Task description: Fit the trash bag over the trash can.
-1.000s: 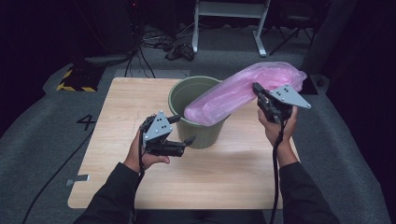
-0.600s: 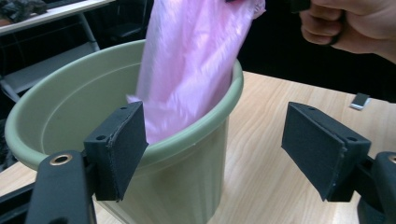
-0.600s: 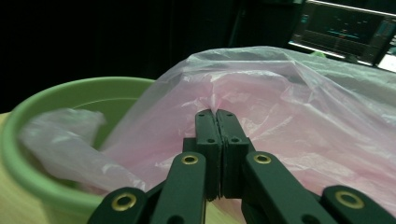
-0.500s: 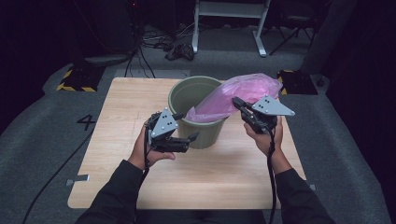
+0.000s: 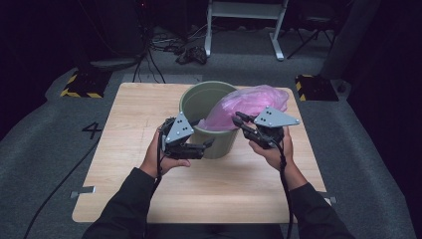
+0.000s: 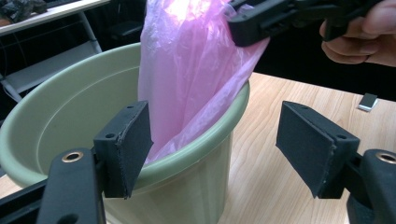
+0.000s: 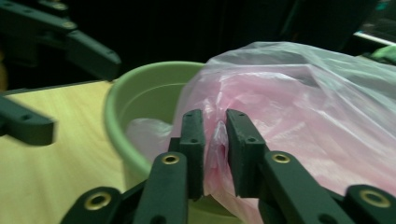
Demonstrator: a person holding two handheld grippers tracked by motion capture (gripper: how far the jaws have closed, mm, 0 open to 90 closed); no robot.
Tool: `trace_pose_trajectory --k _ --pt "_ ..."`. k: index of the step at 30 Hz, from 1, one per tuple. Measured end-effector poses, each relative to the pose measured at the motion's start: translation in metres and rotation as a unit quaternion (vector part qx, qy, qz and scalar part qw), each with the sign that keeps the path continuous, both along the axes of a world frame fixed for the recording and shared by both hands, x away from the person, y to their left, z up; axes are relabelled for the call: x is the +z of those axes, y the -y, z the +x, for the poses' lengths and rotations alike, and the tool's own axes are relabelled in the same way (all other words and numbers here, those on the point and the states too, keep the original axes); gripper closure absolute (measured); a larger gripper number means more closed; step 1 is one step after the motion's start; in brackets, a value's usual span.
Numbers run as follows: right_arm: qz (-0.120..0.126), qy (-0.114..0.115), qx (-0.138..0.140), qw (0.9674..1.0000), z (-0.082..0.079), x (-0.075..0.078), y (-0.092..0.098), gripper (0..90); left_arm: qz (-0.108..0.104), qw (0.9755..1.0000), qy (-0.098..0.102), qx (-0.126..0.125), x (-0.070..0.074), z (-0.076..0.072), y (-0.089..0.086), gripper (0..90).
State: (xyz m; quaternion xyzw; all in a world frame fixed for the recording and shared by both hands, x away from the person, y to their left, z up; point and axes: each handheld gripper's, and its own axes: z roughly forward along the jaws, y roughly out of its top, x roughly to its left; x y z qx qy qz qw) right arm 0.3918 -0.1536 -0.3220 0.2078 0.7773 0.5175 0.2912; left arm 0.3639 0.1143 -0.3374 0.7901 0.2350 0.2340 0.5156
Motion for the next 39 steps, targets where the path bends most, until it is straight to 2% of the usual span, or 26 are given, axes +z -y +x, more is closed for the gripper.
trace_pose_trajectory --k 6,9,11,13,14,16,18,19,21,29,34,36,39 --pt "-0.006 -0.017 0.024 0.9995 -0.006 0.000 0.000 57.8 -0.003 1.0000 -0.001 0.005 0.000 -0.001 -0.009 26.3" --pt "-0.009 -0.019 0.029 0.9994 -0.008 0.002 0.002 54.5 -0.001 1.0000 -0.002 0.004 -0.002 0.000 -0.010 26.4" --pt "-0.011 -0.022 0.030 0.9992 -0.008 0.002 0.003 57.3 -0.001 1.0000 -0.003 0.003 -0.002 0.000 -0.009 26.5" --pt "-0.015 -0.027 0.025 0.9992 -0.006 0.001 0.003 64.8 0.000 1.0000 -0.002 0.001 -0.002 0.000 -0.008 26.9" --pt "-0.013 -0.032 0.026 0.9991 -0.004 0.000 0.003 73.9 0.001 1.0000 -0.002 0.000 -0.002 0.000 -0.007 27.0" --pt "-0.008 -0.036 0.019 0.9991 0.000 -0.003 0.005 77.9 0.003 1.0000 -0.002 -0.003 -0.002 0.000 -0.004 27.6" --pt "-0.008 -0.050 0.026 0.9984 0.002 -0.004 0.006 72.5 0.004 1.0000 -0.001 -0.007 -0.001 0.000 -0.003 28.1" --pt "-0.011 -0.056 0.036 0.9977 0.000 -0.004 0.006 63.8 0.003 1.0000 0.000 -0.007 -0.001 0.000 -0.003 28.3" --pt "-0.021 -0.051 0.035 0.9979 -0.005 -0.003 0.005 55.9 0.001 1.0000 -0.002 -0.008 -0.002 0.001 -0.003 28.7" --pt "-0.032 -0.042 0.028 0.9982 -0.020 0.004 0.014 45.7 -0.001 1.0000 -0.005 -0.006 -0.004 0.000 -0.006 28.8" --pt "-0.041 -0.047 0.031 0.9976 -0.029 0.007 0.023 38.0 0.003 1.0000 -0.007 -0.005 -0.005 0.000 -0.007 28.8" --pt "-0.049 -0.039 0.024 0.9977 -0.032 0.008 0.026 37.3 0.001 1.0000 -0.007 -0.006 -0.006 0.000 -0.007 29.1" --pt "-0.046 -0.023 0.028 0.9983 -0.040 0.012 0.033 35.0 0.002 1.0000 -0.007 -0.002 -0.006 0.001 -0.008 29.3"
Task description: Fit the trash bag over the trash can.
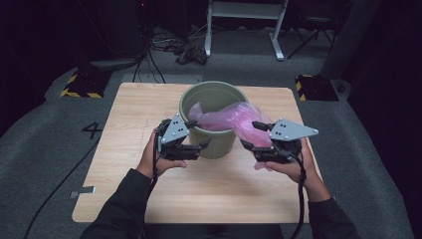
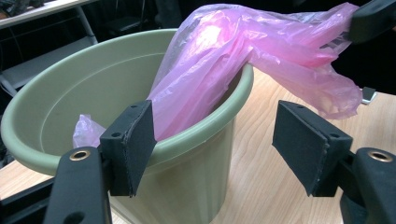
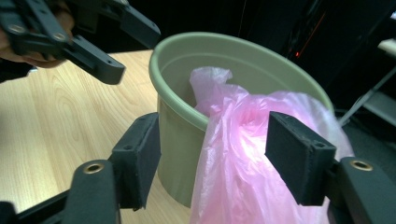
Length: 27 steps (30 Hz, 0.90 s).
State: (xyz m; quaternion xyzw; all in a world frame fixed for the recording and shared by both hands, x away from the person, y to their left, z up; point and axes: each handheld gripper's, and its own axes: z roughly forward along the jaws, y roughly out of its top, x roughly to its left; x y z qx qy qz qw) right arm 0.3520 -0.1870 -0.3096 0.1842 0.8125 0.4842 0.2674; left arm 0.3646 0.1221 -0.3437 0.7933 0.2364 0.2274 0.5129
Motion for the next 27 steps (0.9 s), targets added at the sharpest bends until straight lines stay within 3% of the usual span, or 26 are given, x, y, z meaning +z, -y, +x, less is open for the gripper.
trace_pose_trajectory --k 3,7,12,16,18,21,23,27 --pt "-0.005 0.019 0.000 0.9998 -0.007 0.006 0.010 30.2 0.000 1.0000 -0.001 -0.001 -0.001 0.000 0.000 29.3" --pt "-0.019 0.008 -0.028 0.9994 0.001 0.007 0.027 23.5 0.002 1.0000 -0.001 -0.002 -0.001 0.000 0.000 29.3" --pt "-0.041 -0.057 -0.048 0.9964 0.027 -0.009 0.045 20.6 0.004 1.0000 -0.001 -0.001 -0.001 -0.001 -0.001 29.1" --pt "-0.041 -0.095 -0.040 0.9939 0.039 -0.022 0.050 20.5 0.004 1.0000 -0.003 0.000 -0.002 0.000 -0.002 29.0" --pt "-0.044 -0.108 -0.031 0.9927 0.044 -0.029 0.050 31.8 0.005 1.0000 -0.004 0.000 -0.002 0.000 -0.002 29.0" --pt "-0.055 -0.113 -0.009 0.9920 0.047 -0.036 0.046 62.0 0.005 1.0000 -0.003 0.000 -0.001 0.000 -0.002 29.0" --pt "-0.069 -0.106 -0.010 0.9919 0.046 -0.037 0.041 76.7 0.005 1.0000 -0.004 -0.002 0.000 0.001 -0.002 29.0" --pt "-0.061 -0.080 -0.006 0.9949 0.041 -0.029 0.036 88.3 0.004 1.0000 -0.001 -0.003 0.002 0.000 0.000 29.1"
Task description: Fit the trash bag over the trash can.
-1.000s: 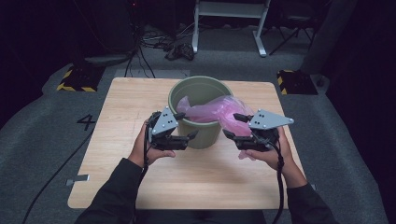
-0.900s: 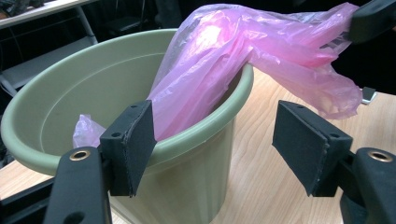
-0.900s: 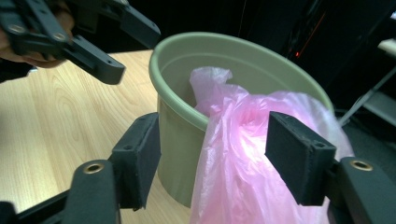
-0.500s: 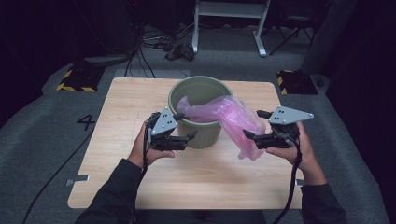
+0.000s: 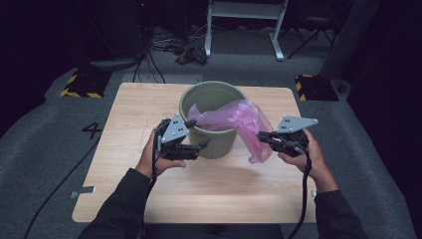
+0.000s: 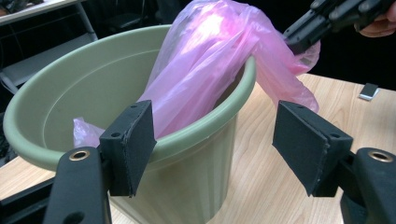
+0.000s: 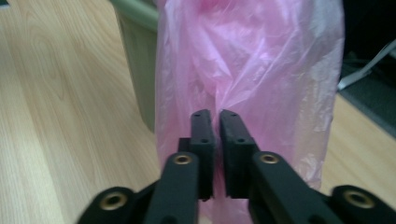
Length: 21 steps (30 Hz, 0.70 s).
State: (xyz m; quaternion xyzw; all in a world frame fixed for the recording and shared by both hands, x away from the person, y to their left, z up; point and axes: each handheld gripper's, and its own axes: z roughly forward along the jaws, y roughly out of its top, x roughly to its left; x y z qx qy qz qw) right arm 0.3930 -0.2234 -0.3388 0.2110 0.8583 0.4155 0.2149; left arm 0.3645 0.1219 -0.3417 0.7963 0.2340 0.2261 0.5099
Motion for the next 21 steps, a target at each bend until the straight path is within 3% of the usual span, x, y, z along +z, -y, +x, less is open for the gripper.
trace_pose_trajectory --k 6,11,17,21 --pt "0.037 0.026 0.025 0.9987 -0.010 0.022 -0.005 89.6 0.001 0.9999 0.010 -0.012 0.006 -0.005 0.009 28.0" --pt "0.011 0.048 0.038 0.9981 -0.015 0.036 -0.023 89.6 0.008 0.9996 0.016 -0.021 0.011 -0.004 0.018 26.6" --pt "-0.005 0.053 0.061 0.9967 -0.015 0.045 -0.047 89.6 0.019 0.9996 0.018 -0.015 0.016 0.001 0.026 27.7" --pt "-0.007 0.053 0.078 0.9955 -0.020 0.047 -0.059 89.6 0.030 0.9993 0.020 -0.008 0.015 0.005 0.027 41.8"
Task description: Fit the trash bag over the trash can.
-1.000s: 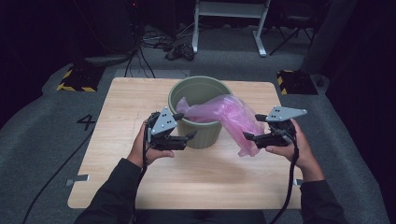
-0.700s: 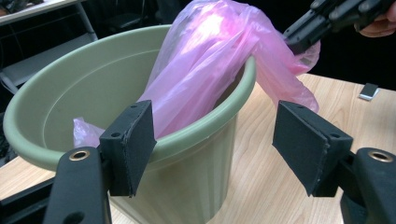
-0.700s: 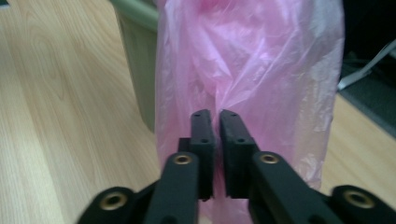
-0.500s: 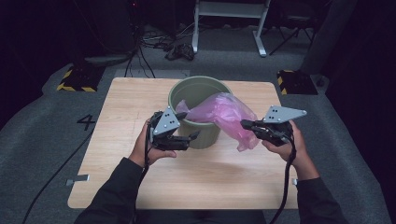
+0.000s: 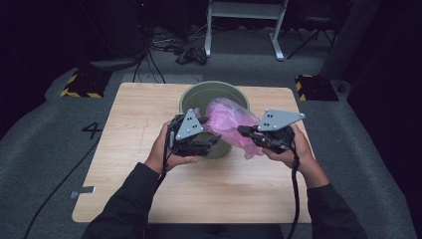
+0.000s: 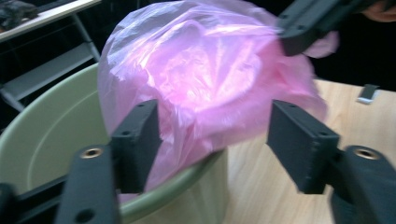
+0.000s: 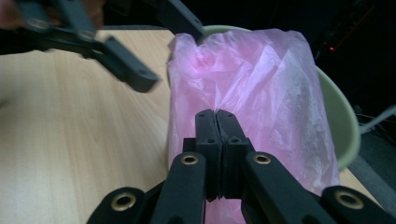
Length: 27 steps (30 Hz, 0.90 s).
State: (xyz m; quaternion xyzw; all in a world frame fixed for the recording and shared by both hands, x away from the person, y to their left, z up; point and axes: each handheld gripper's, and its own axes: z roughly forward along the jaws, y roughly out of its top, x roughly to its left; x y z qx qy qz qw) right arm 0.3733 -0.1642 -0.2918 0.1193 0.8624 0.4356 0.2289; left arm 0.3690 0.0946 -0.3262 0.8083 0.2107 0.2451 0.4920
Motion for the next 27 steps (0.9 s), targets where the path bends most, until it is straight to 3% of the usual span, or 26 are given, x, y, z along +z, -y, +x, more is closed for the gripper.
trace_pose_trajectory --k 5,10,12,14,20,25,27 --pt "0.006 -0.003 0.008 0.9999 -0.002 0.002 -0.006 89.4 0.022 0.9993 0.024 0.017 -0.001 0.002 -0.002 68.8" --pt "0.017 -0.008 0.010 0.9998 -0.002 0.002 -0.008 86.9 0.033 0.9980 0.042 0.033 -0.001 0.004 -0.005 84.7" --pt "0.020 -0.005 0.005 0.9998 -0.002 0.002 -0.008 74.3 0.029 0.9981 0.038 0.039 -0.001 0.006 -0.008 86.5" --pt "0.034 -0.007 0.001 0.9994 -0.002 0.002 -0.006 69.4 0.028 0.9978 0.038 0.046 -0.002 0.008 -0.011 87.0" --pt "0.052 -0.004 0.003 0.9986 -0.008 0.000 0.009 41.0 0.012 0.9982 0.026 0.052 -0.003 0.013 -0.023 87.0" --pt "0.075 -0.015 -0.001 0.9971 -0.011 -0.006 0.026 28.8 -0.002 0.9978 0.019 0.063 -0.004 0.017 -0.033 86.7" --pt "0.083 -0.023 0.010 0.9963 -0.013 -0.010 0.032 27.7 -0.005 0.9979 0.016 0.062 -0.005 0.018 -0.036 86.5"
